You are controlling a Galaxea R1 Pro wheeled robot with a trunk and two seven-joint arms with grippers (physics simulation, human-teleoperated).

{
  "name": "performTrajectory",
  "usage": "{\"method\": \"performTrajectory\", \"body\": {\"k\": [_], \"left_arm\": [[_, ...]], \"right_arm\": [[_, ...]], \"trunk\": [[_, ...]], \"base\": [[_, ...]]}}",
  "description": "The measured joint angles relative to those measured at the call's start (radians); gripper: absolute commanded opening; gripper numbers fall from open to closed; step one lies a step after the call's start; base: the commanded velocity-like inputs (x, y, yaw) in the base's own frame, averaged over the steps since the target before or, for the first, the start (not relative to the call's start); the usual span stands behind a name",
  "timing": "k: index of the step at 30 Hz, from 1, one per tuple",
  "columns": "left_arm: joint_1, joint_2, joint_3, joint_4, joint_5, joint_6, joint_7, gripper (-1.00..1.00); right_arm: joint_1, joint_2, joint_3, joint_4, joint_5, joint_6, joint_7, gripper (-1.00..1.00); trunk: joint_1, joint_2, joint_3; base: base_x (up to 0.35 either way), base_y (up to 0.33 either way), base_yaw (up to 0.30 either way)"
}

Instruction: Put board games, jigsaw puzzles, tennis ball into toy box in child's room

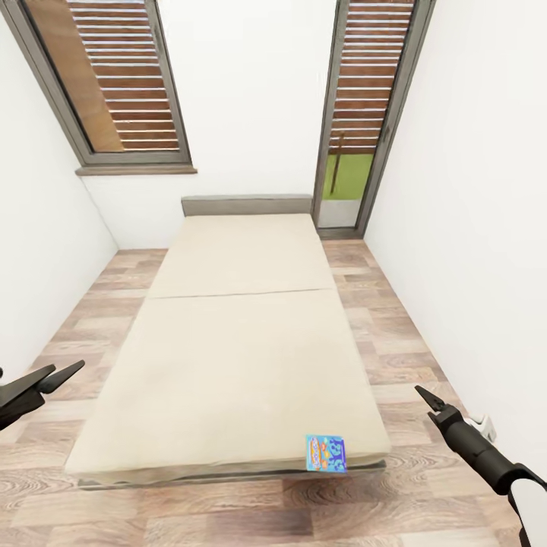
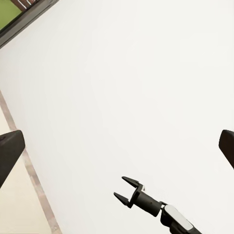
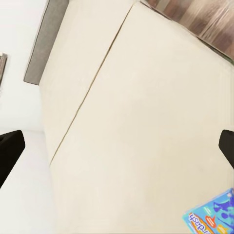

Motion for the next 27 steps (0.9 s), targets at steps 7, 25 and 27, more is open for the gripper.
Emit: {"method": "performTrajectory", "body": {"k": [7,25,27], "left_arm": [[0.000,-0.002,0.000,0.000,0.000,0.000,0.000,1.00],[0.001,-0.002,-0.001,0.000,0.000,0.000,0.000,1.00],[0.000,-0.002,-0.001,0.000,0.000,0.000,0.000,1.00]], "right_arm": [[0.000,0.000,0.000,-0.001,0.001,0.000,0.000,1.00],[0.000,0.000,-0.001,-0.002,0.001,0.000,0.002,1.00],[0.000,0.000,0.000,-0.002,0.001,0.000,0.002,1.00]], "trunk": [[0.000,0.000,0.012],[0.000,0.000,0.041],[0.000,0.000,0.045]], "base": [[0.000,-0.238,0.000],[0.000,-0.213,0.000],[0.000,-0.086,0.000]]}}
